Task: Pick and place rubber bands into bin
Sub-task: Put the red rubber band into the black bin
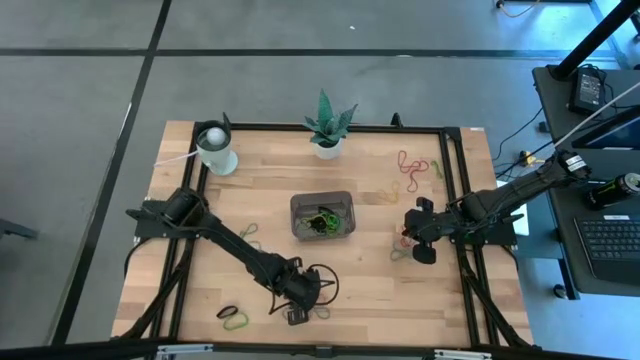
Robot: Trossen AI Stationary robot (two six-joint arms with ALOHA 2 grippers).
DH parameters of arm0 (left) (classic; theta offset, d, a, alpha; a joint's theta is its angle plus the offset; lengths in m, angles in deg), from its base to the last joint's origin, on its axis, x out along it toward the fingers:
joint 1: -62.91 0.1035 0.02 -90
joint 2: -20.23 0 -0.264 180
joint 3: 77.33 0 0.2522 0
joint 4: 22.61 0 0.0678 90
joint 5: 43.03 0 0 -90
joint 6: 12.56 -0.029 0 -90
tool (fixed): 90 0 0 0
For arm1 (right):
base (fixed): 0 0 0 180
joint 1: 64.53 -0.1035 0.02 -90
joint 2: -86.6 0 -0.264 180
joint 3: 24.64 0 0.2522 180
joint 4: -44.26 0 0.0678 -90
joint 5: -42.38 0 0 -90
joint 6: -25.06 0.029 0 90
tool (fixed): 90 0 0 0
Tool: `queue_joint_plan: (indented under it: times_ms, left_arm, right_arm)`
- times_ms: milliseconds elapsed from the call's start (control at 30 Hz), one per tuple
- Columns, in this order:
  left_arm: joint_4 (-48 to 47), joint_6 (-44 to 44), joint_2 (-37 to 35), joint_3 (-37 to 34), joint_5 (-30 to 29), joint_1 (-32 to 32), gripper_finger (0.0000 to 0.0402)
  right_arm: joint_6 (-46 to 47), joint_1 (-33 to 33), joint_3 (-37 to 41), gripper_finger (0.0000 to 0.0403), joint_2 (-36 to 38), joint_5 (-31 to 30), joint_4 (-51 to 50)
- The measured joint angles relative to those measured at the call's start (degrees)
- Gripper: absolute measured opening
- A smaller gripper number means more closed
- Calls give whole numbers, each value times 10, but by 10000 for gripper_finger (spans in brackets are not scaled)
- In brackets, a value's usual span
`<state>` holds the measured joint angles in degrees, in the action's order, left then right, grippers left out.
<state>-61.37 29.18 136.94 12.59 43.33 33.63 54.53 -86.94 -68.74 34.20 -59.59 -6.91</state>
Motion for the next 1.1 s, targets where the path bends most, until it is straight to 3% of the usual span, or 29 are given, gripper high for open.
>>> queue_joint_plan:
  times_ms: [200, 467, 833, 1100]
  left_arm:
    - [-5, -5, 3, 1, 3, 0, 82]
    - [-7, -24, 2, 0, 3, 1, 7]
    - [-24, -20, -47, -3, 4, 2, 3]
    - [-63, -40, -123, -2, -43, 7, 2]
  right_arm:
    - [0, 0, 0, 8, 0, 0, 0]
    - [0, 0, 0, 8, 0, 0, 0]
    - [2, 0, 0, 8, 0, 0, 1]
    - [2, 0, 0, 8, 0, 0, 3]
